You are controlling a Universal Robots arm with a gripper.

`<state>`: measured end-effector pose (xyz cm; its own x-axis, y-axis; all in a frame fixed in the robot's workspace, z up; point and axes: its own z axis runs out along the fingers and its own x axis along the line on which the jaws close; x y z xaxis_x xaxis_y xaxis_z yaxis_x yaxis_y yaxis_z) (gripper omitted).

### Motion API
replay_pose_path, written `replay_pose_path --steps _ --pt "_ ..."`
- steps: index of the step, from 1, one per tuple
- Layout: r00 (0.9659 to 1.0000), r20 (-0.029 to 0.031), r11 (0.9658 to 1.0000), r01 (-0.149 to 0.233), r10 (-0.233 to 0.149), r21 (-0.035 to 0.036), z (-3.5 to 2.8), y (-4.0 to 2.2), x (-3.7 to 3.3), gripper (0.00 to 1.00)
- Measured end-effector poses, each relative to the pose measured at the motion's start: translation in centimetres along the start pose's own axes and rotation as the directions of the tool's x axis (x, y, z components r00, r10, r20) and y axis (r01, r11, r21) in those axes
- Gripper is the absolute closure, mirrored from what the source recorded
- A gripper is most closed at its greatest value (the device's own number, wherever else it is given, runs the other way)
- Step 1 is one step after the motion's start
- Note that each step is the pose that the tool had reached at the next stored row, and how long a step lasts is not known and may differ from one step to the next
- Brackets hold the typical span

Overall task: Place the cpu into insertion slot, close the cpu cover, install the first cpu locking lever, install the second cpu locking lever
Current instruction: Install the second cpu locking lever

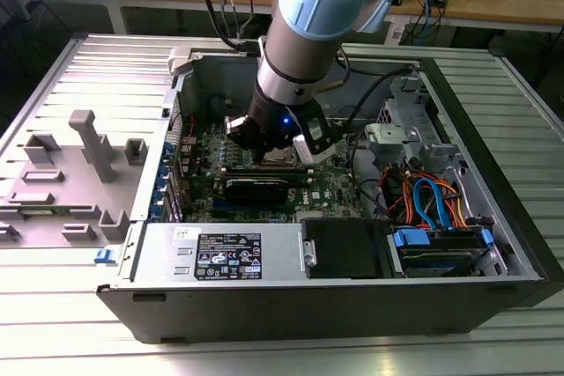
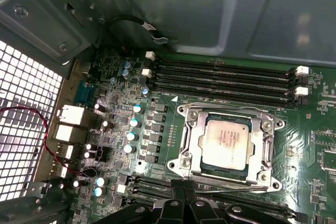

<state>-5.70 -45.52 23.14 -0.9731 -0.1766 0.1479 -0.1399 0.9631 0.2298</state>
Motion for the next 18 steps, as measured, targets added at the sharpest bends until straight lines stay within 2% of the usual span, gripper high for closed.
replay_pose_path --steps 5,6,8,9,11,16,18 --pt "1.0 -0.0021 1.0 0.0 0.0 -0.0013 0.0 -0.01 -0.06 0.89" --pt "0.9999 -0.0117 0.9999 -0.001 0.001 -0.0122 0.02 -0.06 -0.28 0.89" --pt "0.9998 -0.0217 0.9998 -0.003 0.002 -0.0189 0.14 -0.21 -0.33 0.89" --pt "0.9997 -0.024 0.9997 -0.003 0.002 -0.023 0.18 -0.33 -0.32 0.89" --pt "0.9997 -0.025 0.9997 -0.003 0.002 -0.0259 0.19 -0.55 -0.29 0.89" --pt "0.9997 -0.0249 0.9995 -0.002 0.001 -0.0319 0.71 -0.72 -0.26 0.89" --pt "0.9997 -0.0241 0.9993 0.0 0.0 -0.0382 0.99 -0.71 0.08 0.89"
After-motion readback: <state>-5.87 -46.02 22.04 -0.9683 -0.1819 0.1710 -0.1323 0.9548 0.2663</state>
